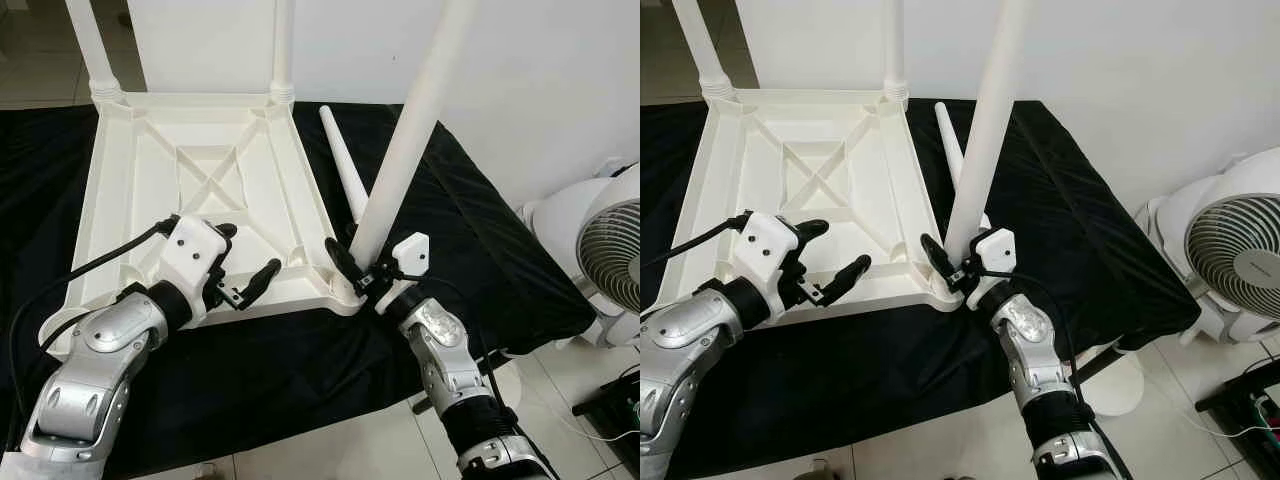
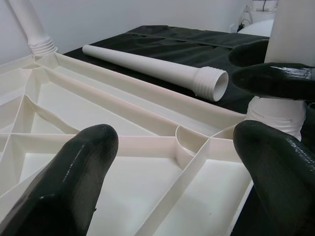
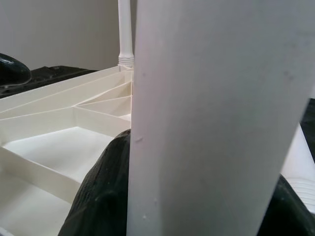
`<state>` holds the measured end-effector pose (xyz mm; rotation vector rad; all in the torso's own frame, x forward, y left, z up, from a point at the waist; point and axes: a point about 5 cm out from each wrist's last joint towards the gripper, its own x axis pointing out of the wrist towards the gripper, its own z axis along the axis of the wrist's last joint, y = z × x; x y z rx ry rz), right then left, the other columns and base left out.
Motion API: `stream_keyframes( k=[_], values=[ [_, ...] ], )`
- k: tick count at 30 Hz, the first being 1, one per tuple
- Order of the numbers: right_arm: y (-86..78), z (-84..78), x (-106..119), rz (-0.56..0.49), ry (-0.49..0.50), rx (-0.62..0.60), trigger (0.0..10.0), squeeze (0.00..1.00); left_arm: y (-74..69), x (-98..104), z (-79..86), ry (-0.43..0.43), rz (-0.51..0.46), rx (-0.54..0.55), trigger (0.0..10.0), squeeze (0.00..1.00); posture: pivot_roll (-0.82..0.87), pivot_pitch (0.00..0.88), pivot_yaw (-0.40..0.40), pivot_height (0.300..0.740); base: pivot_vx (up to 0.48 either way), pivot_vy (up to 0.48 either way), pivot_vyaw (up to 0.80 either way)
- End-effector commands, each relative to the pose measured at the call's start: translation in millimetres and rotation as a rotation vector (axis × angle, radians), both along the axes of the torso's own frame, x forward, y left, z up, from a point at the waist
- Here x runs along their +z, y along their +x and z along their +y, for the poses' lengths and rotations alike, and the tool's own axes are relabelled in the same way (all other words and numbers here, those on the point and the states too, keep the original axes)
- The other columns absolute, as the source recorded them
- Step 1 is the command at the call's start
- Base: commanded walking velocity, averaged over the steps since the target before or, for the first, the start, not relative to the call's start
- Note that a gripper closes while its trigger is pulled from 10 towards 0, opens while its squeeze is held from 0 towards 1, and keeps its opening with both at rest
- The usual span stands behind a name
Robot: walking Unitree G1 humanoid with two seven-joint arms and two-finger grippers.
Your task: Building children table
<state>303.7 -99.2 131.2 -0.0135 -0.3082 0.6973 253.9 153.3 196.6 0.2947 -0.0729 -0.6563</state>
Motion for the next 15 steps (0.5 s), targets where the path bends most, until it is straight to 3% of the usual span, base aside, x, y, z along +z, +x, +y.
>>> stream_keyframes(
  k=[1, 9, 15],
  values=[
    [-19.9, -10.8, -48, 0.123, -0.252, 0.048, 10.0, 0.00, -0.9, 4, -0.7, -0.009, -0.010, 0.003, 10.0, 0.00, 0.15, 0.111, -0.087, 0.740, 0.000, 0.000, 0.00],
    [-19.1, -12.3, -48, 0.103, -0.259, 0.034, 10.0, 0.00, -0.9, 4, -0.7, -0.008, -0.010, 0.002, 10.0, 0.00, 0.15, 0.112, -0.086, 0.740, 0.000, 0.000, 0.00],
    [-7.8, -16.6, -42, 0.206, -0.114, -0.017, 10.0, 0.00, -1.3, 4, -0.5, -0.006, -0.008, 0.000, 10.0, 0.00, 0.15, 0.111, -0.083, 0.740, 0.000, 0.000, 0.00]
  ],
)
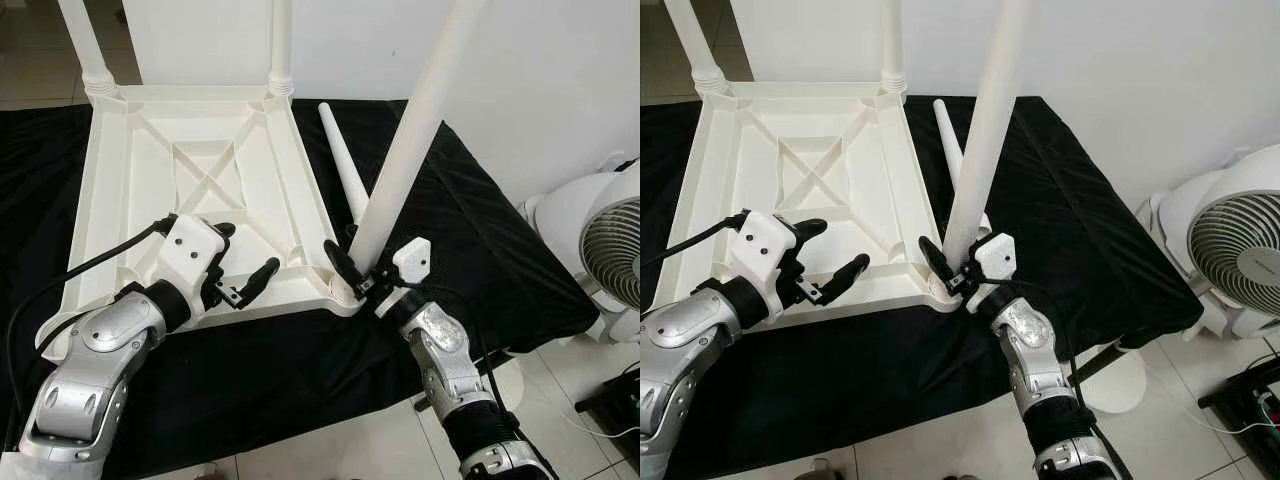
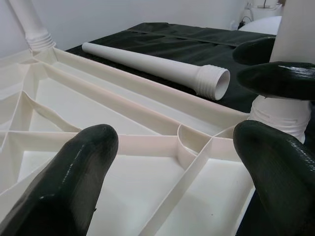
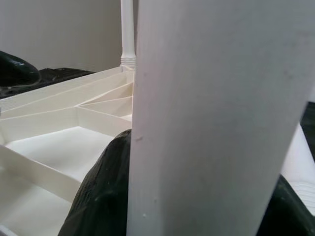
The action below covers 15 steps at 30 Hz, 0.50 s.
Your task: Building children table
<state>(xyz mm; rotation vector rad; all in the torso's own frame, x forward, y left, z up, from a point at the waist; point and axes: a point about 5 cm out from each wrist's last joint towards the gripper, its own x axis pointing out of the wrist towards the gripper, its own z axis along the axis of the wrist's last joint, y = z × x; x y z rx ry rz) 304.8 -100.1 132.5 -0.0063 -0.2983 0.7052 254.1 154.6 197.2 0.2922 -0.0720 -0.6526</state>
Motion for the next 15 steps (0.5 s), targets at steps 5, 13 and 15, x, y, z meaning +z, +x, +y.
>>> stream_keyframes(
  k=[5, 13, 15],
  values=[
    [3.1, -20.5, -34, 0.316, 0.045, -0.047, 10.0, 0.00, -2.1, 3, -1.8, -0.003, -0.007, -0.005, 10.0, 0.00, 0.15, 0.112, -0.082, 0.740, 0.000, 0.000, 0.00],
    [16.8, -32.2, -7, 0.280, 0.207, -0.075, 10.0, 0.00, -1.8, 3, -2.2, -0.002, -0.009, -0.006, 10.0, 0.00, 0.16, 0.105, -0.083, 0.740, 0.000, 0.000, 0.00],
    [17.6, -33.1, -4, 0.269, 0.213, -0.074, 10.0, 0.00, -1.8, 3, -2.2, -0.001, -0.009, -0.006, 10.0, 0.00, 0.16, 0.105, -0.083, 0.740, 0.000, 0.000, 0.00]
  ],
)
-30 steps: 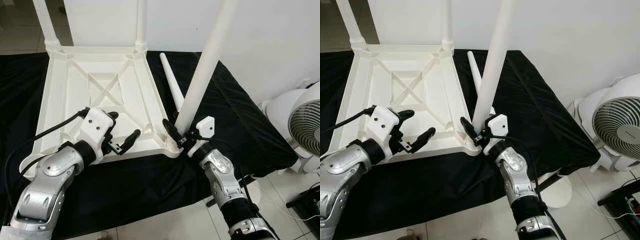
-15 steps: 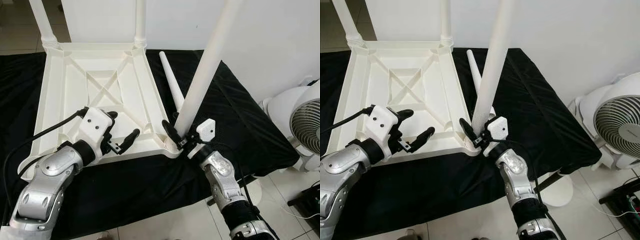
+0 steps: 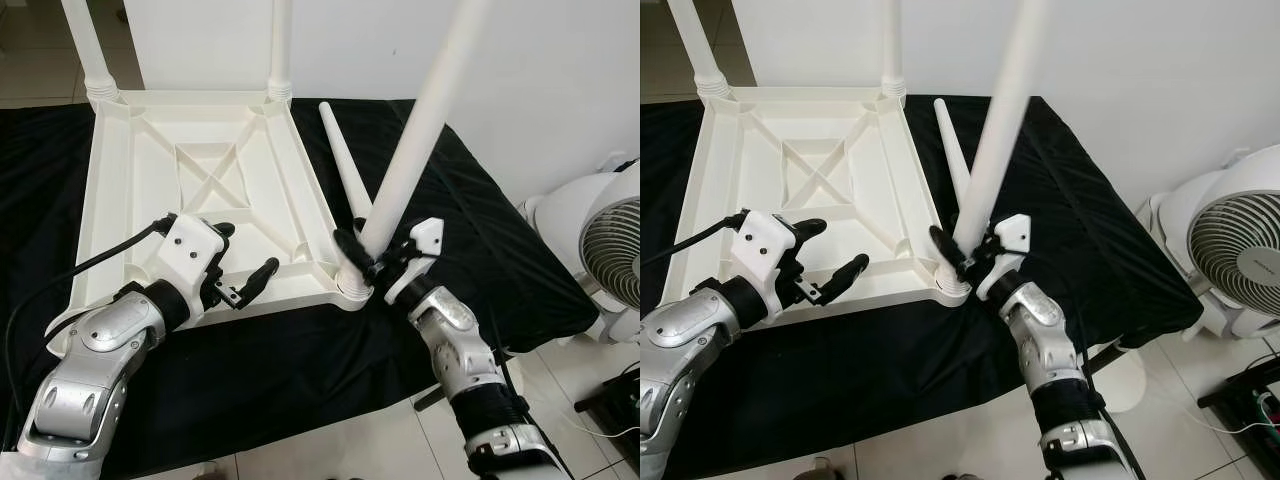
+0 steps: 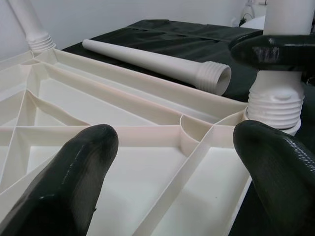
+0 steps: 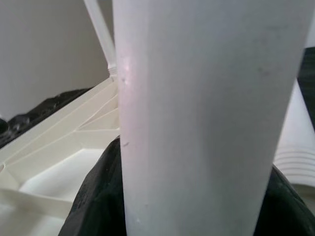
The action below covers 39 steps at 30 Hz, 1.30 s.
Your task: Building children table
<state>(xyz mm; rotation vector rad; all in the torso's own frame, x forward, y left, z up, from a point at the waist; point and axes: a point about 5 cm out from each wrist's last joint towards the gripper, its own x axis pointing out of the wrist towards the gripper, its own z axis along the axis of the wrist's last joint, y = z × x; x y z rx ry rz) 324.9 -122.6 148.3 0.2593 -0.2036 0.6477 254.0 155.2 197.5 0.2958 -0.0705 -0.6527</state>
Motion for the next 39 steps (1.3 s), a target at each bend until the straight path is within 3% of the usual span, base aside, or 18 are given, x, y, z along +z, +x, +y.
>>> stream_keyframes(
  k=[1, 4, 9, 16, 17, 19, 22, 31, 34, 39],
  values=[
    [-1.5, -10.3, -15, 0.109, 0.036, -0.035, 10.0, 0.00, -1.6, 3, -2.8, -0.006, -0.009, -0.006, 10.0, 0.00, 0.16, 0.101, -0.084, 0.740, 0.000, 0.000, 0.00],
    [-0.9, -9.3, -7, 0.132, 0.114, -0.006, 10.0, 0.00, -1.7, 3, -2.9, -0.006, -0.009, -0.006, 10.0, 0.00, 0.16, 0.100, -0.083, 0.740, 0.000, 0.000, 0.00],
    [-0.5, -7.8, 3, 0.116, 0.150, 0.018, 10.0, 0.00, -1.8, 3, -3.3, -0.006, -0.008, -0.007, 10.0, 0.00, 0.16, 0.098, -0.084, 0.740, 0.000, 0.000, 0.00],
    [-1.3, -7.2, 12, 0.031, 0.067, 0.015, 10.0, 0.00, -1.9, 3, -3.5, -0.005, -0.009, -0.007, 10.0, 0.00, 0.16, 0.094, -0.085, 0.740, 0.000, 0.000, 0.00],
    [-3.9, -5.5, 13, -0.015, 0.009, 0.015, 10.0, 0.00, -1.9, 3, -3.5, -0.007, -0.010, -0.006, 10.0, 0.00, 0.16, 0.093, -0.085, 0.740, 0.000, 0.000, 0.00],
    [-3.9, -5.5, 13, -0.015, 0.009, 0.015, 10.0, 0.00, -1.9, 3, -3.5, -0.007, -0.010, -0.006, 10.0, 0.00, 0.16, 0.093, -0.085, 0.740, 0.000, 0.000, 0.00],
    [-11.7, 2.0, 12, -0.094, -0.101, 0.041, 10.0, 0.00, -1.9, 3, -3.6, -0.010, -0.010, -0.006, 10.0, 0.00, 0.16, 0.098, -0.083, 0.740, 0.000, 0.000, 0.00],
    [-14.5, 6.3, 17, -0.102, -0.087, 0.062, 10.0, 0.00, -2.2, 3, -3.4, -0.009, -0.007, -0.005, 10.0, 0.00, 0.15, 0.107, -0.084, 0.740, 0.000, 0.000, 0.00],
    [-17.1, 9.1, 16, -0.148, -0.182, 0.060, 10.0, 0.00, -2.4, 2, -3.6, -0.014, -0.005, -0.003, 10.0, 0.00, 0.15, 0.108, -0.088, 0.740, 0.000, 0.000, 0.00],
    [-16.4, 5.7, 6, -0.155, -0.248, 0.030, 10.0, 0.00, -2.3, 2, -5.2, -0.020, -0.005, -0.003, 10.0, 0.00, 0.14, 0.105, -0.093, 0.740, 0.000, 0.000, 0.00]
  ],
)
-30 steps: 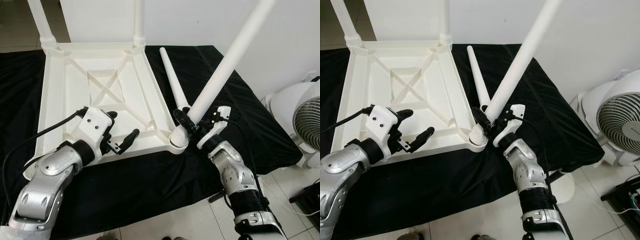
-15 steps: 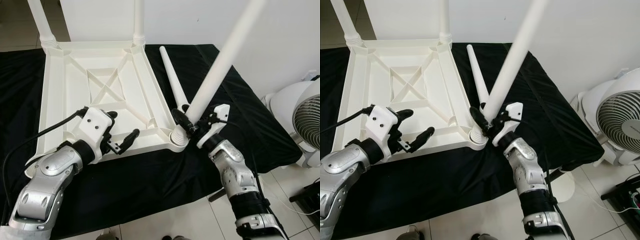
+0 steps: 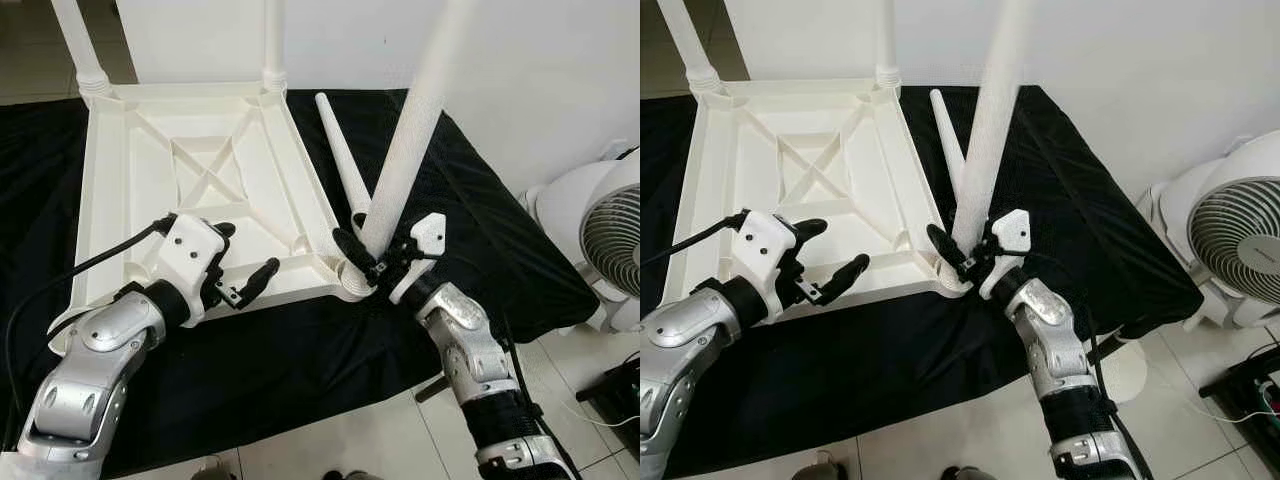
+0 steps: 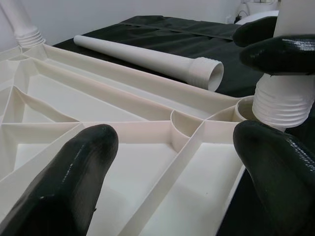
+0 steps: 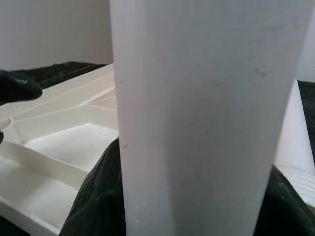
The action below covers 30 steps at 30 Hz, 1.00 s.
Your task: Building children table
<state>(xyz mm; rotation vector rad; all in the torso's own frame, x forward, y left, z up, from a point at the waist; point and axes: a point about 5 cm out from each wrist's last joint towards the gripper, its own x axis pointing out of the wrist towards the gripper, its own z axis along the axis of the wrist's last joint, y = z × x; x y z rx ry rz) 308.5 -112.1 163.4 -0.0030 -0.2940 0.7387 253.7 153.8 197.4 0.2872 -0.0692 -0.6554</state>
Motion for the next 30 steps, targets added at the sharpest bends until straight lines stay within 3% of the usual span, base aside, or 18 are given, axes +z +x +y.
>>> stream_keyframes(
  k=[1, 6, 24, 30],
  values=[
    [1.3, -6.4, -11, 0.026, -0.029, -0.040, 10.0, 0.00, -1.8, 2, -4.6, -0.015, -0.009, -0.001, 10.0, 0.00, 0.14, 0.105, -0.093, 0.740, 0.000, 0.000, 0.00],
    [4.9, -8.0, -17, 0.030, -0.039, -0.068, 10.0, 0.00, -1.1, 1, -6.7, -0.021, -0.010, -0.003, 10.0, 0.00, 0.14, 0.100, -0.096, 0.740, 0.000, 0.000, 0.00],
    [6.0, 15.3, -24, -0.028, -0.046, -0.064, 10.0, 0.00, -0.4, 1, -11.0, -0.039, -0.012, -0.004, 10.0, 0.00, 0.14, 0.094, -0.101, 0.740, 0.000, 0.000, 0.00],
    [7.5, 18.5, -30, -0.001, -0.043, -0.059, 10.0, 0.00, 0.2, 0, -10.9, -0.039, -0.012, -0.004, 10.0, 0.00, 0.13, 0.090, -0.095, 0.740, 0.000, 0.000, 0.00]
  ],
)
